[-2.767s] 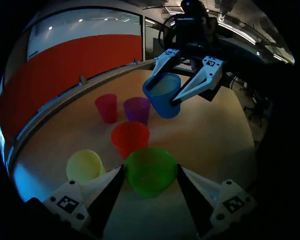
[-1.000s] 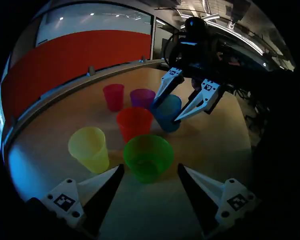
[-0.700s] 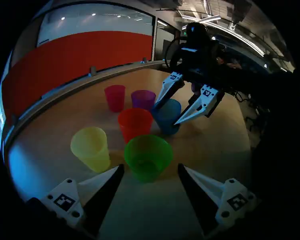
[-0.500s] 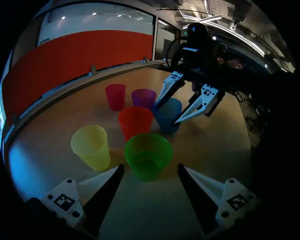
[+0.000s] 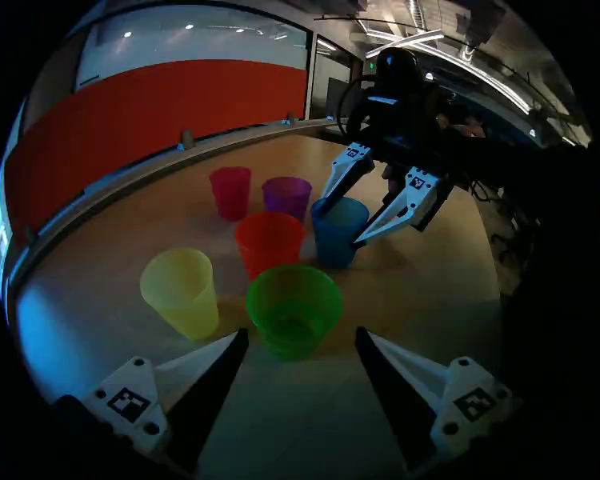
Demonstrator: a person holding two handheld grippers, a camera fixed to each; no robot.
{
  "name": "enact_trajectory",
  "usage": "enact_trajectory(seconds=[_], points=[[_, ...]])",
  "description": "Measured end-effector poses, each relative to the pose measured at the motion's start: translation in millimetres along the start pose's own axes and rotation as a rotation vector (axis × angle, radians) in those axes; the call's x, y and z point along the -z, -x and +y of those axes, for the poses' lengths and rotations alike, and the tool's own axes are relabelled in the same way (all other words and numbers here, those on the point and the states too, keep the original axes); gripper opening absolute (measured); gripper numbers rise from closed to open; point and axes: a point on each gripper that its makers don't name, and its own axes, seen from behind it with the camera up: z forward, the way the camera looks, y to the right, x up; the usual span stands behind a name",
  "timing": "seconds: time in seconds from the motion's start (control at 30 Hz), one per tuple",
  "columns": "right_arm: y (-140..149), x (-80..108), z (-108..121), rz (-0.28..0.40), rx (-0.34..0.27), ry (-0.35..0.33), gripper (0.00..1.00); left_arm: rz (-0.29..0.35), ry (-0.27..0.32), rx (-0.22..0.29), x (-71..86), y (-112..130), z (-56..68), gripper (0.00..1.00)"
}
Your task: Pour water
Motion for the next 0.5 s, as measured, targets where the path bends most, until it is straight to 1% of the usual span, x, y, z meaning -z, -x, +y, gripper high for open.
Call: enact_trajectory(seconds=[0.23, 0.37, 0.5], points=[[4.0, 3.9, -2.1, -0.009, -0.004, 0.001, 0.95, -0.002, 0.0, 0.0, 0.5, 0.3, 1.9, 1.0], [6.8, 5.9, -3.4, -0.016, -0.014, -0.002, 1.0, -0.001, 0.001, 0.004, 1.3, 0.8, 2.3, 1.0], [10.7, 7.8, -2.9, -0.023, -0.015, 0.006, 1.0, -0.002, -0.003, 0.006, 2.6, 2.1, 1.9, 0.99]])
